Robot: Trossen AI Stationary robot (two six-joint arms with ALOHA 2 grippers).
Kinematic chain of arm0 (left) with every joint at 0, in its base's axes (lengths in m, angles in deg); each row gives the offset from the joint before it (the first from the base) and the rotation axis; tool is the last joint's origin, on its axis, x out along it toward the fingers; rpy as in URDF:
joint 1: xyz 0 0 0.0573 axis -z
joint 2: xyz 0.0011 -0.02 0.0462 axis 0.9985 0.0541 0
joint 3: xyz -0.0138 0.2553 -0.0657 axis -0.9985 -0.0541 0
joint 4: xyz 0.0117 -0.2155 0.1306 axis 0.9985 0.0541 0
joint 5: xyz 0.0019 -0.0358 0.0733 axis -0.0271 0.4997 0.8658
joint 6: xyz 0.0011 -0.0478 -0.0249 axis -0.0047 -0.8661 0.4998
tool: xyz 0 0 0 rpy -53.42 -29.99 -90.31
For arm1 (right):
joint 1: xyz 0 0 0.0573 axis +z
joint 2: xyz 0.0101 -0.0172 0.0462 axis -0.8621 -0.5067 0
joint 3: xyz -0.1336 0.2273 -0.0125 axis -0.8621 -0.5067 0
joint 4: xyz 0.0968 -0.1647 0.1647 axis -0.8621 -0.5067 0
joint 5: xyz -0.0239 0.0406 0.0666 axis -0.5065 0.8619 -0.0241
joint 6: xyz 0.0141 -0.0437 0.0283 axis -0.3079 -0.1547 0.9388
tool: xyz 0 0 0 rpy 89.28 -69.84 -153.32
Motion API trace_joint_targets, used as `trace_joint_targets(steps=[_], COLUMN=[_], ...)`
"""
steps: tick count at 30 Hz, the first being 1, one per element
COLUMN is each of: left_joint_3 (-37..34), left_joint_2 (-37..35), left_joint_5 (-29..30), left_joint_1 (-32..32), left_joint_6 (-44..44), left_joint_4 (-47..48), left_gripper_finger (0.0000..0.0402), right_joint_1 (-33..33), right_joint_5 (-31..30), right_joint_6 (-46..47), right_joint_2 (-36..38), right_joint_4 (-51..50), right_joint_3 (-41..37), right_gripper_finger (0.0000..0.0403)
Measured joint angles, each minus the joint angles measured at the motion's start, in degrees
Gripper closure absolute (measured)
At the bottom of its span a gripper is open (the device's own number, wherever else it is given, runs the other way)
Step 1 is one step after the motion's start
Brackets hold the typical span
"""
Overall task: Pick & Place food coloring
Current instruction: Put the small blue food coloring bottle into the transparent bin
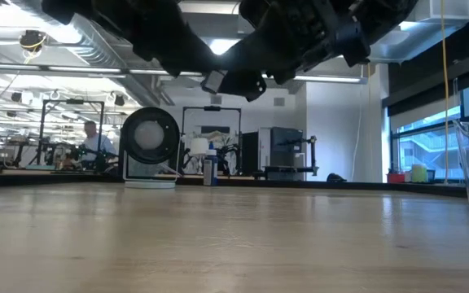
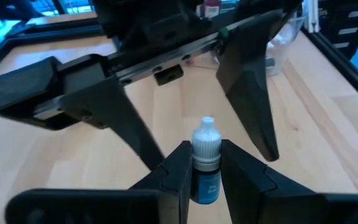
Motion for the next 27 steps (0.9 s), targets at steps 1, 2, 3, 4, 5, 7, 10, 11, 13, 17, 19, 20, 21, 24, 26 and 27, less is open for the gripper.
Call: trace_joint_targets(steps=[1, 2, 3, 4, 5, 7, 10, 11, 13, 17, 19, 20, 21, 24, 26, 27], left_joint_3=[0.00, 0.00, 0.00, 0.00, 0.00, 0.00, 0.00, 0.00, 0.00, 0.00, 0.00, 0.00, 0.00, 0.00, 0.00, 0.00], left_joint_2=[0.00, 0.00, -0.02, 0.00, 0.00, 0.00, 0.00, 0.00, 0.00, -0.02, -0.01, 0.00, 0.00, 0.00, 0.00, 0.00], left_joint_5=[-0.04, -0.08, -0.07, -0.07, -0.07, -0.07, -0.28, -0.27, -0.29, -0.36, -0.36, -0.36, -0.42, -0.52, -0.49, -0.42], left_joint_1=[0.04, 0.04, 0.02, 0.02, 0.00, 0.00, 0.02, 0.02, 0.02, 0.04, 0.03, 0.02, 0.04, 0.04, 0.04, 0.04], left_joint_6=[0.22, 0.62, 1.02, 1.47, 1.76, 1.80, 1.97, 2.21, 2.38, 2.40, 2.29, 2.17, 2.11, 2.06, 2.12, 2.21], left_joint_4=[-0.23, -0.46, -0.70, -1.04, -1.47, -2.41, -3.52, -3.55, -3.51, -3.53, -3.49, -3.45, -3.43, -3.39, -3.33, -3.31], left_gripper_finger=[0.0333, 0.0332, 0.0331, 0.0331, 0.0331, 0.0332, 0.0332, 0.0333, 0.0332, 0.0330, 0.0331, 0.0331, 0.0331, 0.0326, 0.0321, 0.0318], right_joint_1=[0.00, 0.00, 0.00, 0.00, 0.00, 0.00, 0.00, 0.00, 0.00, 0.00, -0.02, -0.02, -0.02, -0.02, -0.02, -0.02], right_joint_5=[0.01, 0.02, 0.00, 0.00, 0.00, 0.00, 0.00, 0.00, 0.00, -0.11, -0.14, -0.17, -0.20, -0.18, -0.17, -0.15], right_joint_6=[-0.11, -0.09, -0.03, -0.03, -0.07, -0.06, -0.08, -0.10, -0.27, -0.44, -0.56, -0.77, -1.02, -1.85, -1.74, -1.57], right_joint_2=[0.00, 0.00, 0.00, 0.00, 0.00, 0.00, 0.00, 0.00, 0.00, 0.00, 0.00, 0.00, 0.00, 0.00, 0.00, 0.00], right_joint_4=[0.27, 0.64, 0.75, 0.91, 1.14, 1.82, 1.72, 1.75, 1.74, 1.41, 1.09, 0.98, 0.81, 0.54, 0.48, 0.40], right_joint_3=[0.00, 0.00, 0.00, 0.00, 0.00, 0.00, 0.00, 0.00, 0.00, 0.00, 0.00, -0.01, -0.02, -0.04, -0.04, -0.04], right_gripper_finger=[0.0137, 0.0137, 0.0137, 0.0137, 0.0137, 0.0140, 0.0159, 0.0168, 0.0192, 0.0246, 0.0272, 0.0284, 0.0294, 0.0312, 0.0314, 0.0314])
